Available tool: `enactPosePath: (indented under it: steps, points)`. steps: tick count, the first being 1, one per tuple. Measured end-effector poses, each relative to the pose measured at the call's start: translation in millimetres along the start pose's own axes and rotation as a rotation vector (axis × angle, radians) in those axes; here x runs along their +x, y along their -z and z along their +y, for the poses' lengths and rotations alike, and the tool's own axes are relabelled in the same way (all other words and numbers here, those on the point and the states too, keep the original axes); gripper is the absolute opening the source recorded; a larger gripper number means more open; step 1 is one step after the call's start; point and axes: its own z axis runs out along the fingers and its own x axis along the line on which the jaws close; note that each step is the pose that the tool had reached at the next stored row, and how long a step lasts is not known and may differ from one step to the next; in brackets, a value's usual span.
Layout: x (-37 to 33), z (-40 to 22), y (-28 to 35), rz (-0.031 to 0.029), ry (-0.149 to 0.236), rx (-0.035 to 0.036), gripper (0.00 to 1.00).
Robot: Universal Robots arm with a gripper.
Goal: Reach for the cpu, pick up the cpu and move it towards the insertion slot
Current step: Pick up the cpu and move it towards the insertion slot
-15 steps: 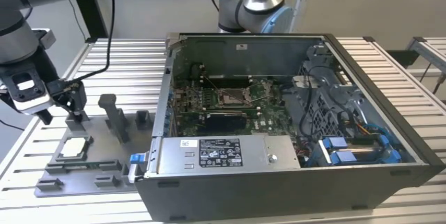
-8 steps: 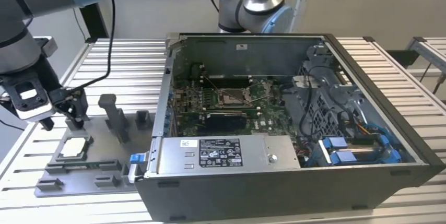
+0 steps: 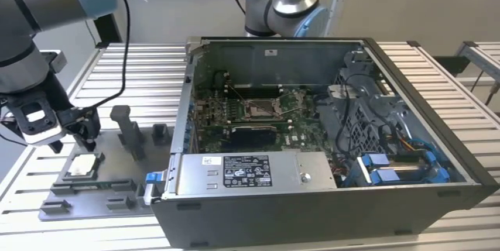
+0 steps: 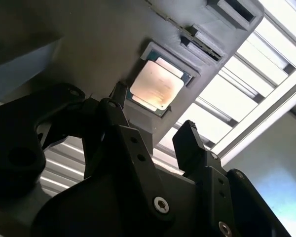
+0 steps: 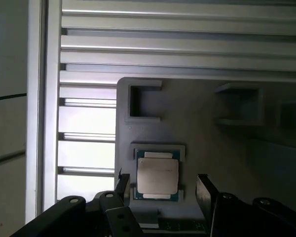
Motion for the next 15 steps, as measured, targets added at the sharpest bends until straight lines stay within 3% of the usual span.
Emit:
enactPosePath:
  steps: [15]
  points:
    - [2.4, -2.7, -27.2, -0.0001, 0.000, -0.0001, 1.00]
